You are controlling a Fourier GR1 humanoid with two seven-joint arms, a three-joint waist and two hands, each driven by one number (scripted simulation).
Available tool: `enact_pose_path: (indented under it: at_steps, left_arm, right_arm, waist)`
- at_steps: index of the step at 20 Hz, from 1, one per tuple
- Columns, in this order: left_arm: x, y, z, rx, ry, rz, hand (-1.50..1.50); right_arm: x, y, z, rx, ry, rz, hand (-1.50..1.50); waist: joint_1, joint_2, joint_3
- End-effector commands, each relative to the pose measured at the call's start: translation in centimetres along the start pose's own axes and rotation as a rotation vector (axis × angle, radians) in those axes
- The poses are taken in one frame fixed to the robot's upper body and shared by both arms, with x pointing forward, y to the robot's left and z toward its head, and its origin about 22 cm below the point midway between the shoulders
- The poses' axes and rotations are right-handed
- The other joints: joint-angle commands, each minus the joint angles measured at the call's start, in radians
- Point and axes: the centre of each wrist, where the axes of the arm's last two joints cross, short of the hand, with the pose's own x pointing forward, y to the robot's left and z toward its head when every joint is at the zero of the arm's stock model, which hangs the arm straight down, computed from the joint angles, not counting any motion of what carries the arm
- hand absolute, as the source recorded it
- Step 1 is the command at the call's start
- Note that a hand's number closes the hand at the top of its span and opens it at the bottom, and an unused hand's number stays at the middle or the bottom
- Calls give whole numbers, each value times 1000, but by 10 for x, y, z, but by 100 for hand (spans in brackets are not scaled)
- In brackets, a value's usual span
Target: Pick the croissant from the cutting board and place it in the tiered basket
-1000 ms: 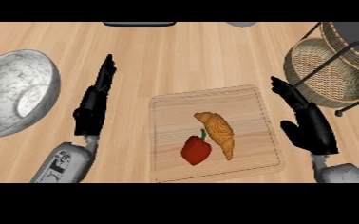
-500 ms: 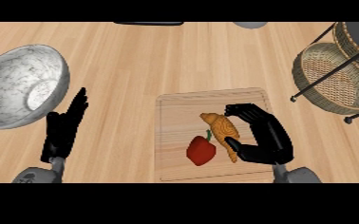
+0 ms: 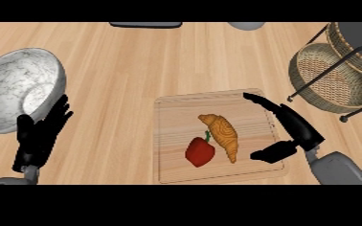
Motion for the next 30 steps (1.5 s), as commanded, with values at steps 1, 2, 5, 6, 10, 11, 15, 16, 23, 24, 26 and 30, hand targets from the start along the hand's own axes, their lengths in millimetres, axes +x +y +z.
enact_pose_path:
  at_steps: [1,2,5,6,10,11,15,16,23,24,26,30]
  left_arm:
    - [-17,4,10,-2,39,6,0]
    - [-6,11,4,6,33,-10,0]
    - [-23,11,14,-17,53,17,0]
    - [-11,13,11,3,39,0,0]
    - [0,18,15,14,50,0,0]
    - [-14,23,14,20,41,19,0]
    - [-15,10,11,18,47,21,0]
    - [-21,15,9,22,49,19,0]
    - [-1,25,10,18,37,26,0]
    - [-7,38,21,42,39,-8,0]
    - [-20,19,17,15,48,28,0]
    - [1,11,15,35,36,13,0]
  right_arm:
    - [38,-24,-14,202,87,168,-150]
    - [45,-6,-27,260,88,183,-150]
    - [80,-16,-44,340,72,193,-150]
    - [96,-29,-53,339,83,207,-150]
    - [118,-10,-66,338,105,186,-150]
    - [117,-8,-66,365,151,197,-150]
    - [137,13,-79,465,220,207,-150]
    - [133,-7,-80,481,244,238,-150]
    - [126,-12,-73,437,334,328,-150]
    - [129,-8,-76,436,365,324,-150]
    - [126,-49,-69,432,371,313,-150]
    - [116,-44,-82,457,389,269,-150]
  waist:
    - [-8,-1,-2]
    - [-5,2,-1]
    - [-13,1,-1]
    - [-14,1,0]
    - [-22,1,1]
    - [-24,2,1]
    - [-29,1,0]
    - [-28,2,0]
    - [-27,2,1]
    - [-24,1,1]
    - [-28,2,1]
    - [-25,2,1]
